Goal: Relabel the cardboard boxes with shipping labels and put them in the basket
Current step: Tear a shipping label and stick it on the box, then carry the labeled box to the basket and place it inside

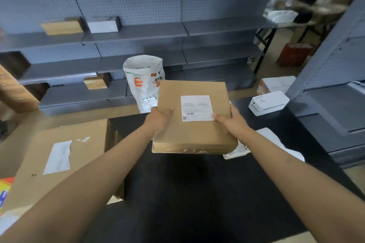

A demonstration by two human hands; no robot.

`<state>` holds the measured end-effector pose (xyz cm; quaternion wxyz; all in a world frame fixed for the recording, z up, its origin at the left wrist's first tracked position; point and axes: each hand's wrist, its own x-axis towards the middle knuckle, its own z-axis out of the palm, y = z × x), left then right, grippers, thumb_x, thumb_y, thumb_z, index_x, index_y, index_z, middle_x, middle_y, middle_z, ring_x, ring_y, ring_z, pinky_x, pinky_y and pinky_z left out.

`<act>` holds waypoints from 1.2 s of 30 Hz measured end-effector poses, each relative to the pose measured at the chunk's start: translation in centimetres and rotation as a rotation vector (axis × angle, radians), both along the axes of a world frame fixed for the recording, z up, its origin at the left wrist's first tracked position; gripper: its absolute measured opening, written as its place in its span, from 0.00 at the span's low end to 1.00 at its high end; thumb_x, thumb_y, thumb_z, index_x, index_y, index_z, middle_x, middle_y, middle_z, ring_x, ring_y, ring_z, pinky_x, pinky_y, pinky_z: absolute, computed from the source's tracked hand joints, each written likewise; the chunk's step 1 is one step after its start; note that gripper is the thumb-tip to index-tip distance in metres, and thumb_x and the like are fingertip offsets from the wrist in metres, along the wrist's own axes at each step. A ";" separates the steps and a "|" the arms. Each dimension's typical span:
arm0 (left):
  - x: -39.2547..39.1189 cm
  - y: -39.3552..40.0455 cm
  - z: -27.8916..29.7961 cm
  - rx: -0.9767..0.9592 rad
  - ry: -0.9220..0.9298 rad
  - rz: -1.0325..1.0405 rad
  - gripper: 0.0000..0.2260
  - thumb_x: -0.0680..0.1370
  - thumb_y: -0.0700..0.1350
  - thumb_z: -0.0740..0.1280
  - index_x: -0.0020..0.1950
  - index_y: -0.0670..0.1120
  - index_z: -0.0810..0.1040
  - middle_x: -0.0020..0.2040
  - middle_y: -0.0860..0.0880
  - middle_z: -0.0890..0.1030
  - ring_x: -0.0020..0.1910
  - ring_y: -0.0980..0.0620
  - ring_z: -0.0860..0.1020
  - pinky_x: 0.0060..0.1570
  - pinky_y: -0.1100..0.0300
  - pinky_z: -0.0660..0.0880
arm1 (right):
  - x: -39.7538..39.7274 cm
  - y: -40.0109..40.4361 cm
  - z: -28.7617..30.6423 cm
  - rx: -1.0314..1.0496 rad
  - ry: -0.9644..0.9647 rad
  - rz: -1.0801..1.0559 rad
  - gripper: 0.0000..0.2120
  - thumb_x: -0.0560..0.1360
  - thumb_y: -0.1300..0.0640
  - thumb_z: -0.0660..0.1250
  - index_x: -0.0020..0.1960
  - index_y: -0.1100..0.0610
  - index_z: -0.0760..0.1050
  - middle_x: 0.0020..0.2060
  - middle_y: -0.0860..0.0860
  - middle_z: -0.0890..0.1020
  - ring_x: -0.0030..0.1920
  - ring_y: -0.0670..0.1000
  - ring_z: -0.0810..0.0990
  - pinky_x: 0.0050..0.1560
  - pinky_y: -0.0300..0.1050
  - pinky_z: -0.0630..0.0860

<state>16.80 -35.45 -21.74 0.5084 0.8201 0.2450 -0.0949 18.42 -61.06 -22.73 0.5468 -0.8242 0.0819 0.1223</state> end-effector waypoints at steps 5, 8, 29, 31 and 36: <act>0.5 -6.5 2.1 0.026 -0.056 -0.145 0.26 0.79 0.58 0.62 0.71 0.43 0.64 0.64 0.45 0.74 0.53 0.48 0.74 0.52 0.56 0.71 | -2.0 -6.4 1.8 -0.018 0.018 -0.119 0.38 0.71 0.41 0.70 0.75 0.45 0.55 0.66 0.47 0.72 0.60 0.53 0.73 0.59 0.52 0.71; 0.7 -12.0 3.4 0.047 -0.105 -0.297 0.25 0.79 0.57 0.61 0.71 0.42 0.67 0.64 0.45 0.75 0.54 0.47 0.76 0.53 0.55 0.71 | -4.1 -12.0 2.9 0.011 -0.006 -0.207 0.36 0.71 0.42 0.70 0.74 0.45 0.57 0.66 0.48 0.73 0.60 0.54 0.74 0.62 0.56 0.72; -15.1 -67.0 2.2 -0.009 -0.101 -1.067 0.30 0.77 0.62 0.61 0.72 0.43 0.63 0.66 0.44 0.74 0.59 0.44 0.74 0.56 0.54 0.70 | -37.3 -55.6 3.3 0.082 0.007 -1.182 0.29 0.67 0.44 0.74 0.64 0.52 0.71 0.49 0.49 0.80 0.45 0.50 0.80 0.44 0.47 0.78; -15.9 -71.6 1.3 -0.010 -0.064 -1.127 0.30 0.78 0.61 0.62 0.73 0.43 0.63 0.66 0.44 0.74 0.62 0.42 0.74 0.58 0.54 0.70 | -39.0 -58.8 2.4 0.093 0.011 -1.258 0.31 0.67 0.43 0.74 0.66 0.51 0.69 0.50 0.49 0.79 0.44 0.49 0.79 0.40 0.44 0.75; -15.9 -83.5 -0.6 -0.064 -0.026 -1.227 0.29 0.78 0.60 0.62 0.72 0.43 0.64 0.67 0.44 0.74 0.63 0.42 0.74 0.64 0.47 0.72 | -40.4 -67.5 1.1 0.059 0.032 -1.364 0.28 0.69 0.43 0.73 0.65 0.53 0.70 0.43 0.48 0.79 0.42 0.47 0.78 0.35 0.41 0.72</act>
